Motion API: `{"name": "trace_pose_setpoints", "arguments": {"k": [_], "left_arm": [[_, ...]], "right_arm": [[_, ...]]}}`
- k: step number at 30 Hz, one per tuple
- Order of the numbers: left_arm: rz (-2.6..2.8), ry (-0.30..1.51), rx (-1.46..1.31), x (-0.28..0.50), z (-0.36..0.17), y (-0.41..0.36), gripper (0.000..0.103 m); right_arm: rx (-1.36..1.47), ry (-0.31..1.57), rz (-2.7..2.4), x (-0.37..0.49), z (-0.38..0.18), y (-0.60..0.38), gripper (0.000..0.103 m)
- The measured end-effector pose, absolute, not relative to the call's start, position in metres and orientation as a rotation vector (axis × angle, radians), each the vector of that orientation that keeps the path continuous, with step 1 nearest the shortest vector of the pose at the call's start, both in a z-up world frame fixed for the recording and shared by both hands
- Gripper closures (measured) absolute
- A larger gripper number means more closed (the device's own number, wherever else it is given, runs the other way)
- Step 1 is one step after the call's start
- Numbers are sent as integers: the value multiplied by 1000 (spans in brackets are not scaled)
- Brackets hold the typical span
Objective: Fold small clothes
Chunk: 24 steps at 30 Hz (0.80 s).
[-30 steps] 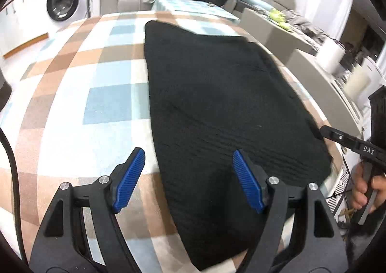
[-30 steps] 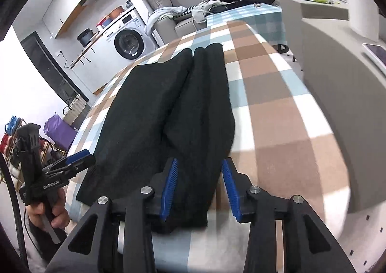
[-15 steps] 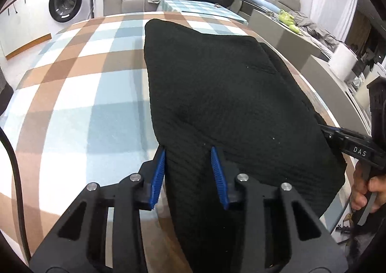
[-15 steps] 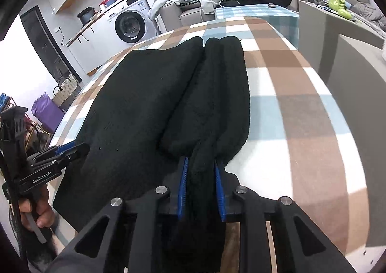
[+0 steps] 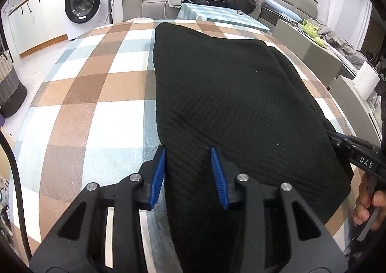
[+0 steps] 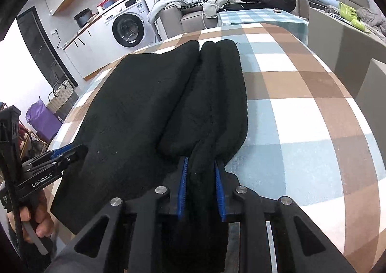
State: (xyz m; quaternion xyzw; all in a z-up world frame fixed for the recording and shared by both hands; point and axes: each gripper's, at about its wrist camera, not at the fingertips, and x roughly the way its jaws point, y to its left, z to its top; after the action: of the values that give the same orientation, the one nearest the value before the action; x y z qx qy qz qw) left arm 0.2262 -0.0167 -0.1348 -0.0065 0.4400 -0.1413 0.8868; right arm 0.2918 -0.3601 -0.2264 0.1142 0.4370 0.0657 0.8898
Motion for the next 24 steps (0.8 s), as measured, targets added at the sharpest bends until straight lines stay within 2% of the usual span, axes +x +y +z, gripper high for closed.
{"name": "trace_pose_setpoints", "arguments": {"k": [3,4,5,6,8,9,11,12,14,24], "left_arm": [[-286,883,-2,215,-127,-13,69],[-287,872,-7,211,-123,-10,66],[-284,858,-18,204,-117,-6,58],[-281,846,-25,200,-113,-3,53],[-274,789,-39,184,-101,5,29],[-276,759,-41,176,-95,9,25],[-282,705,-40,162,-87,14,17],[-279,688,-39,157,-84,15,15],[-268,639,-38,144,-80,18,2],[-256,546,-34,128,-82,16,1]], "right_arm": [[213,895,140,285,-220,-365,78],[202,882,141,282,-216,-367,73],[187,862,139,276,-210,-369,60],[175,833,133,269,-203,-372,53],[157,783,133,257,-190,-377,28],[146,755,141,250,-183,-379,22],[127,702,172,237,-172,-380,2],[110,668,197,229,-166,-379,0],[84,626,226,220,-161,-379,0],[54,534,294,207,-165,-365,0]]}}
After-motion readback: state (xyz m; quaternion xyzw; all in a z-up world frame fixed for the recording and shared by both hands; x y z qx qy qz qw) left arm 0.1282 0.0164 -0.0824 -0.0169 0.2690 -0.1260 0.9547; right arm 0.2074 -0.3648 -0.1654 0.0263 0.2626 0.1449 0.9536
